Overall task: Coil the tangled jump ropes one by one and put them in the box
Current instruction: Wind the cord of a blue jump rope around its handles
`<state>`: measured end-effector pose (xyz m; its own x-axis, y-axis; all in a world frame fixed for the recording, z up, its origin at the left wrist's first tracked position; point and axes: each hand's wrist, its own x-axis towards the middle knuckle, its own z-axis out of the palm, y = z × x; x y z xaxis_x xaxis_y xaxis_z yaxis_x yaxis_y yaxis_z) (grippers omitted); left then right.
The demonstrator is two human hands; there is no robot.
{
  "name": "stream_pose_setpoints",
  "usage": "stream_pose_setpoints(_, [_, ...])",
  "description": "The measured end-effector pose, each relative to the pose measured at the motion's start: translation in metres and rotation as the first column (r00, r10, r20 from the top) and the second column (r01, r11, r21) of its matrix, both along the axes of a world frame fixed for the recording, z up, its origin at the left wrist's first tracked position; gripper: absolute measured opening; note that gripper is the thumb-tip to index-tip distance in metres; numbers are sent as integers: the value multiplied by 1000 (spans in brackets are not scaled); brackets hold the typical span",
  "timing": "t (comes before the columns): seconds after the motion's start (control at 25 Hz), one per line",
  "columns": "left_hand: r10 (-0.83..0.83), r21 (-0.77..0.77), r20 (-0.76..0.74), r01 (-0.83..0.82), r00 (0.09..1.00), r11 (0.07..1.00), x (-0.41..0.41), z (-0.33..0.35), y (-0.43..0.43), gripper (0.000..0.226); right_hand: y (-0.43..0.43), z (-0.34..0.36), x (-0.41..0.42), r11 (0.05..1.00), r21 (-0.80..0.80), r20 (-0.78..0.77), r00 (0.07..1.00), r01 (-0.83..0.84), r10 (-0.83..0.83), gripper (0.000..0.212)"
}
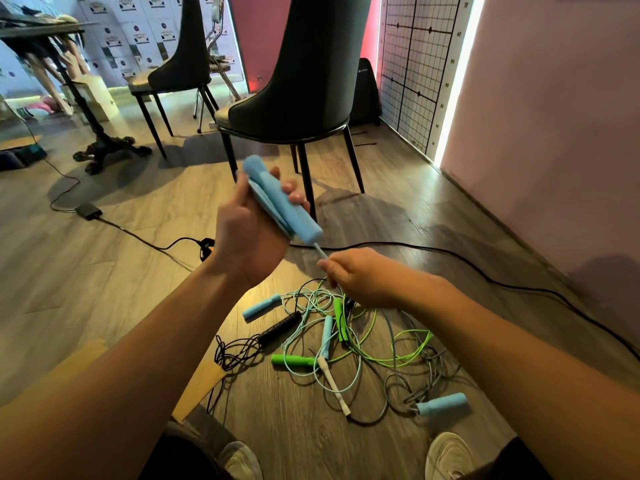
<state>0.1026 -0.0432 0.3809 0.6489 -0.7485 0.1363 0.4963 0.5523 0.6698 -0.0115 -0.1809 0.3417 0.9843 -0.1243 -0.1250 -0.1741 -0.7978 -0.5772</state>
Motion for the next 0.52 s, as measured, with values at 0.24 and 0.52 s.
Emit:
stream_pose_setpoints(0.24, [369, 361, 401, -515, 838, 777, 34, -30, 10, 35, -6, 17, -11, 989, -56, 56, 989, -137, 140, 41])
stream_pose_setpoints(0.52, [298, 501, 494, -548, 817, 670, 34, -39, 2, 32, 0, 20, -11, 967, 45, 275, 934, -251, 230, 20])
